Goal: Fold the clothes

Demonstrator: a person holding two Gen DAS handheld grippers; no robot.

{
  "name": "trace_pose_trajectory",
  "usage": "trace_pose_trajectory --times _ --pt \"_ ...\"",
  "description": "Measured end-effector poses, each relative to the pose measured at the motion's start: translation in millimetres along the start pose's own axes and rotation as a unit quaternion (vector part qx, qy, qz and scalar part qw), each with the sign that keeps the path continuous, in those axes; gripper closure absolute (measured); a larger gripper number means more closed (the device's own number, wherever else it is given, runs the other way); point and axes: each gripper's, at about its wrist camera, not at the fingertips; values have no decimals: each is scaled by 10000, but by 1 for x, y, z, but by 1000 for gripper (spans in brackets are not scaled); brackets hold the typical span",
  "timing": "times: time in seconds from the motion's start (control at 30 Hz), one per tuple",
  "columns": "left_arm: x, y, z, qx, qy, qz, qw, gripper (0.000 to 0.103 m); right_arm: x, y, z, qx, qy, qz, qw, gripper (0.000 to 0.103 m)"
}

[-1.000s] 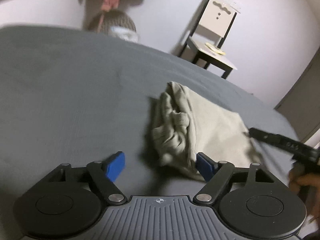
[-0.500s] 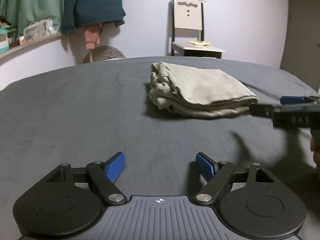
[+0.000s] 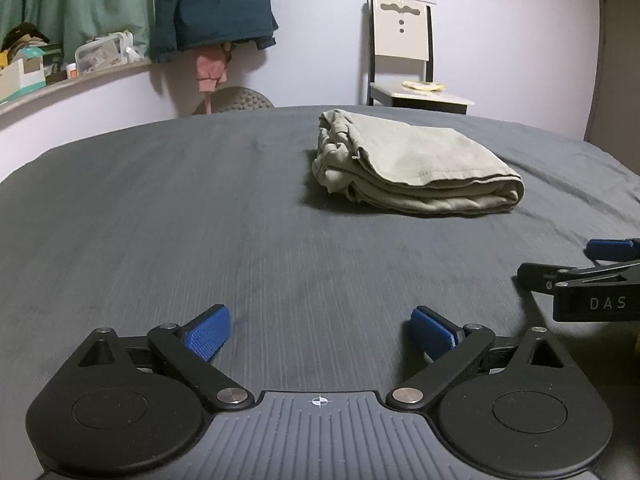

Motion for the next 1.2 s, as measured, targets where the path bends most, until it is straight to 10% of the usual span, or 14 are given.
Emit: trace_pose_trajectory --times 1.2 --pt "-1 2 -1 -47 -34 -47 10000 0 -17 -7 -8 -23 -6 -261 9997 0"
Point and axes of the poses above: each gripper's, at about its wrist camera, not at the fingertips, and y roughly the way its jaws point, x to its right, z to its top, and after that the axes turned 13 degrees about -y, right-handed
